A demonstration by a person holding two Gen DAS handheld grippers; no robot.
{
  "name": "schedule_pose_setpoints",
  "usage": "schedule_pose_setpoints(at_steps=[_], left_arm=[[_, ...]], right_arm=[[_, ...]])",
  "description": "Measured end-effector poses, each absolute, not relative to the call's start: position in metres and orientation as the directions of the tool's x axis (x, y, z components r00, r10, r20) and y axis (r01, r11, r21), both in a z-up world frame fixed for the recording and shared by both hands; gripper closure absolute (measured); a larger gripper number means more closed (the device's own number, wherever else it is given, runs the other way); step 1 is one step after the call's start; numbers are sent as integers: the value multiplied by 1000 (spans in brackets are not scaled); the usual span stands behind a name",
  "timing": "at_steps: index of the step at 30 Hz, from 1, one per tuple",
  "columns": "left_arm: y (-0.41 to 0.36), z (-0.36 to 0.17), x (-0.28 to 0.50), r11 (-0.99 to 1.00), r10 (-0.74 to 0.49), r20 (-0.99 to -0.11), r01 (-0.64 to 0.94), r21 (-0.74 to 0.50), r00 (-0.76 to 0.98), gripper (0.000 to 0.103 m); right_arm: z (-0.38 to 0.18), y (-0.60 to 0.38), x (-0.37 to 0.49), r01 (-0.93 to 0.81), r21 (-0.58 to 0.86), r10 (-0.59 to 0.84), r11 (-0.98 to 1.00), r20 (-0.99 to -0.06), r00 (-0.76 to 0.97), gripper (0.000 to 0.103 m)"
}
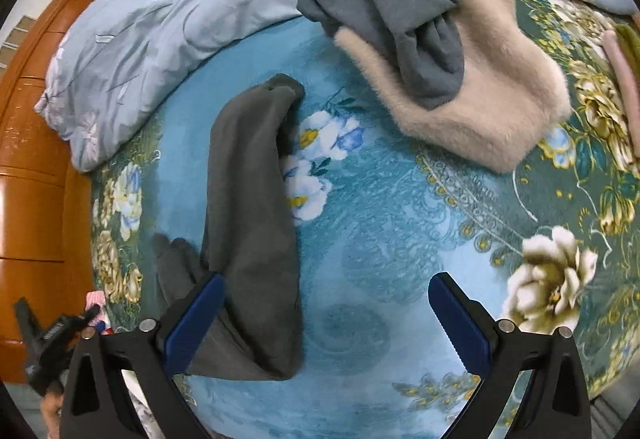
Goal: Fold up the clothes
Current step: 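Grasp the sweatpants waistband with the left gripper and pull it out of the pile, then grasp a sweatpants leg cuff with the right gripper while the left gripper holds the waistband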
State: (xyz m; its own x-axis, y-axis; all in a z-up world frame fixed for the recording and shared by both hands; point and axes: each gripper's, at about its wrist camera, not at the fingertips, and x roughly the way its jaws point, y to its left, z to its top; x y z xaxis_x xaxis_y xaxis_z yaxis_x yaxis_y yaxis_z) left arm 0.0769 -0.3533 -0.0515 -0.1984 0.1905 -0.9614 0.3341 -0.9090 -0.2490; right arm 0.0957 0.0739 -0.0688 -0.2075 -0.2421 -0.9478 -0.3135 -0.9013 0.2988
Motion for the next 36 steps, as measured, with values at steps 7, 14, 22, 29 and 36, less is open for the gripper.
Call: schedule_pose_setpoints(at_steps=[7, 14, 22, 29, 36], left_arm=[[-274, -112, 33, -933, 290, -957, 218, -286, -16, 44], [-238, -168, 4, -983, 119, -982, 160, -95, 147, 42], [-283, -177, 9, -955, 173, -977, 263, -135, 124, 91], [-365, -138, 32, -907, 191, -981, 385, -174, 8, 94], [-430, -137, 77, -831, 151, -988, 546, -107, 37, 94]], right_arm=[[-76, 44, 96, -394, 276, -226, -877, -959, -170, 2], [-89, 41, 80, -410, 245, -219, -879, -969, -111, 11], [-118, 45, 31, -449, 263, -263, -854, -963, -65, 20], [-154, 42, -23, -475, 311, -328, -824, -944, -49, 26], [-183, 27, -59, -486, 357, -399, -797, -917, -19, 52]])
